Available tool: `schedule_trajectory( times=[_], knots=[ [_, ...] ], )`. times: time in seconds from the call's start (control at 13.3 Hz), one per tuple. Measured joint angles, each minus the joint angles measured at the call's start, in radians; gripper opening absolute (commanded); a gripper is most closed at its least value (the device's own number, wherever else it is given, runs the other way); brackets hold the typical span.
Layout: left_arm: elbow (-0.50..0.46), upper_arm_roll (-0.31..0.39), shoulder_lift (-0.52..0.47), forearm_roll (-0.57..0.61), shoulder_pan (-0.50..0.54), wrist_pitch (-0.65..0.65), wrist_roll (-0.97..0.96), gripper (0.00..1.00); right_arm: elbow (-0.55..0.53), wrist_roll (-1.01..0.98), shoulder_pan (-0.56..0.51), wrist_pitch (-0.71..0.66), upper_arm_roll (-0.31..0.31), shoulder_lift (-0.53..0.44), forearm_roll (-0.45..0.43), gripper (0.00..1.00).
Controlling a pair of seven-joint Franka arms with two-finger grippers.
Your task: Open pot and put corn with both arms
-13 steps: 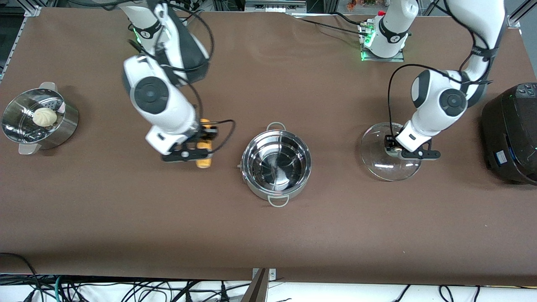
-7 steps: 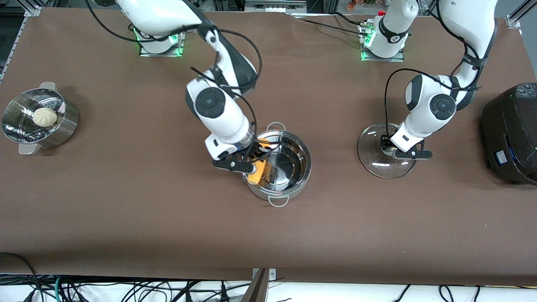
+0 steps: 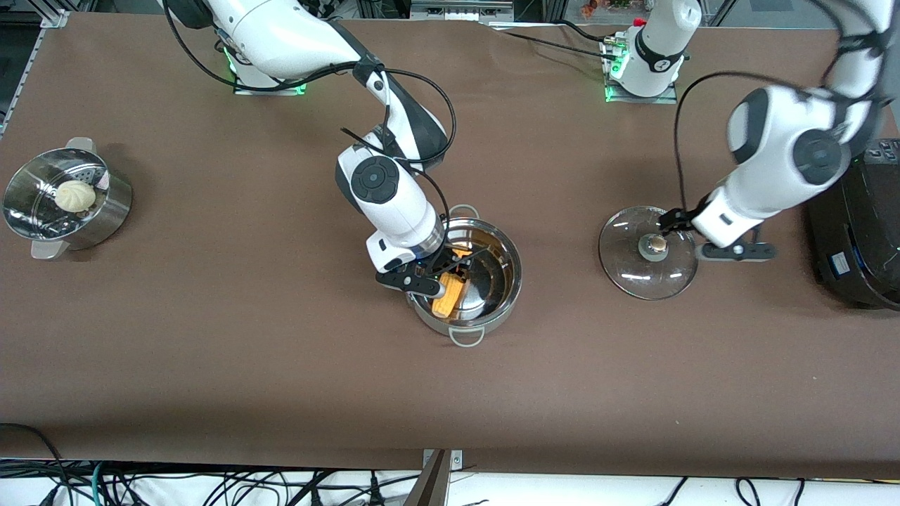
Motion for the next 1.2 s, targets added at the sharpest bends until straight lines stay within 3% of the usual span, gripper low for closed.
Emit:
schedule_trajectory(
  times=[0.22,0.38,0.53,0.82,1.05,1.2],
  knots=[
    [0.299,0.004,-0.024,0.0,0.006,-0.33,0.0,1.0,0.023,0.0,0.0,-0.137,-0.013,-0.015,-0.001,1.0],
    [0.397,0.009,-0.022,0.0,0.008,-0.424,0.0,1.0,0.03,-0.003,-0.008,-0.245,-0.027,-0.051,-0.011,1.0],
    [0.42,0.011,-0.016,0.0,0.019,-0.441,0.0,1.0,0.033,-0.067,-0.018,-0.391,-0.061,-0.108,-0.062,1.0],
    [0.422,0.012,0.0,0.0,0.028,-0.441,0.001,1.0,0.036,-0.384,-0.052,-0.571,-0.2,-0.216,-0.09,1.0],
    [0.429,0.012,0.0,0.0,0.031,-0.441,0.001,1.0,0.01,-0.581,-0.119,-0.614,-0.232,-0.312,-0.117,1.0],
    [0.429,0.012,0.0,0.0,0.032,-0.443,0.001,1.0,-0.086,-0.723,-0.189,-0.632,-0.238,-0.425,-0.138,1.0]
  ],
)
